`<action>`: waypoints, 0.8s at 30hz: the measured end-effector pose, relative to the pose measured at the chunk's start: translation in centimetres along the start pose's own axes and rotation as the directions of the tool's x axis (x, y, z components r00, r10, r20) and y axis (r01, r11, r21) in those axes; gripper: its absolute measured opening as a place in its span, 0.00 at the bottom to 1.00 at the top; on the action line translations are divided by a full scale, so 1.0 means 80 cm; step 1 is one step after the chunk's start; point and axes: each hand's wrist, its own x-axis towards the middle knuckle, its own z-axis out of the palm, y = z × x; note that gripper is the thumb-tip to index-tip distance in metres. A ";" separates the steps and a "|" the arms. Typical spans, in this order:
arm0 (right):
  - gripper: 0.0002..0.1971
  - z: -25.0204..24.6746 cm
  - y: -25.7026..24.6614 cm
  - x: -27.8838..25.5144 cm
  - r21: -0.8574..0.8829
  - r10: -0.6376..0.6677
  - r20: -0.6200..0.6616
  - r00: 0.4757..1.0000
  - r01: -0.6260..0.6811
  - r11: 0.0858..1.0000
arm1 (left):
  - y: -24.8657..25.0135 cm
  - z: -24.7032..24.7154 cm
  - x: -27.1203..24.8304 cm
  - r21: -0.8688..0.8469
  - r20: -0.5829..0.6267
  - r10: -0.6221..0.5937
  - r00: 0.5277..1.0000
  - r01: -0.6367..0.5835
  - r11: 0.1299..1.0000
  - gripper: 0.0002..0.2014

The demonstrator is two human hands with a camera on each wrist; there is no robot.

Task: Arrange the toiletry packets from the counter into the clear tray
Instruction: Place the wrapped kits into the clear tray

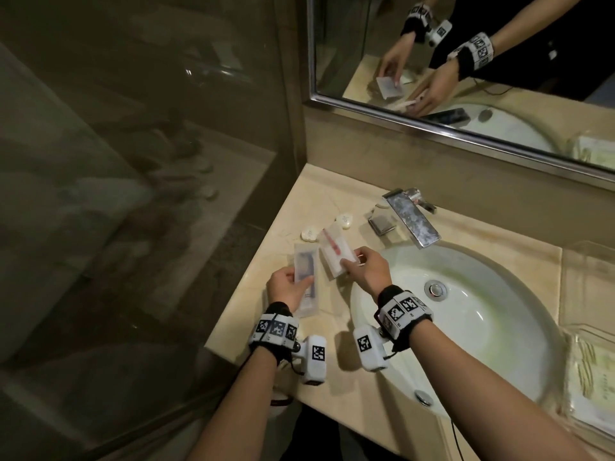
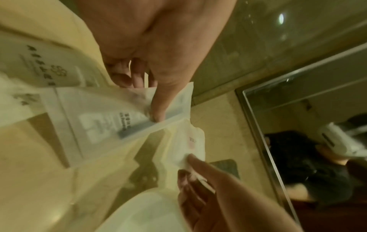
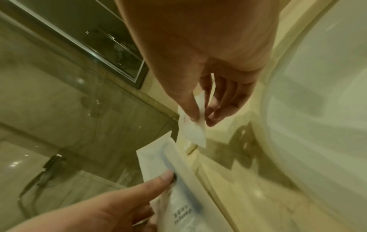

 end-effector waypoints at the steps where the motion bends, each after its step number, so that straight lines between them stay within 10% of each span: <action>1: 0.08 -0.008 0.000 -0.008 0.046 -0.027 -0.011 1.000 0.027 0.999 | 0.004 -0.003 -0.006 -0.034 0.003 0.004 1.000 -0.004 0.999 0.10; 13: 0.05 -0.189 0.000 -0.102 0.321 -0.292 -0.282 0.914 0.377 0.869 | 0.094 0.037 -0.132 -0.409 0.146 0.280 0.949 -0.199 0.891 0.12; 24: 0.09 -0.366 0.157 -0.177 0.383 -0.073 -0.438 0.896 0.259 0.887 | 0.159 0.222 -0.234 -0.425 0.302 0.417 0.857 -0.271 0.864 0.19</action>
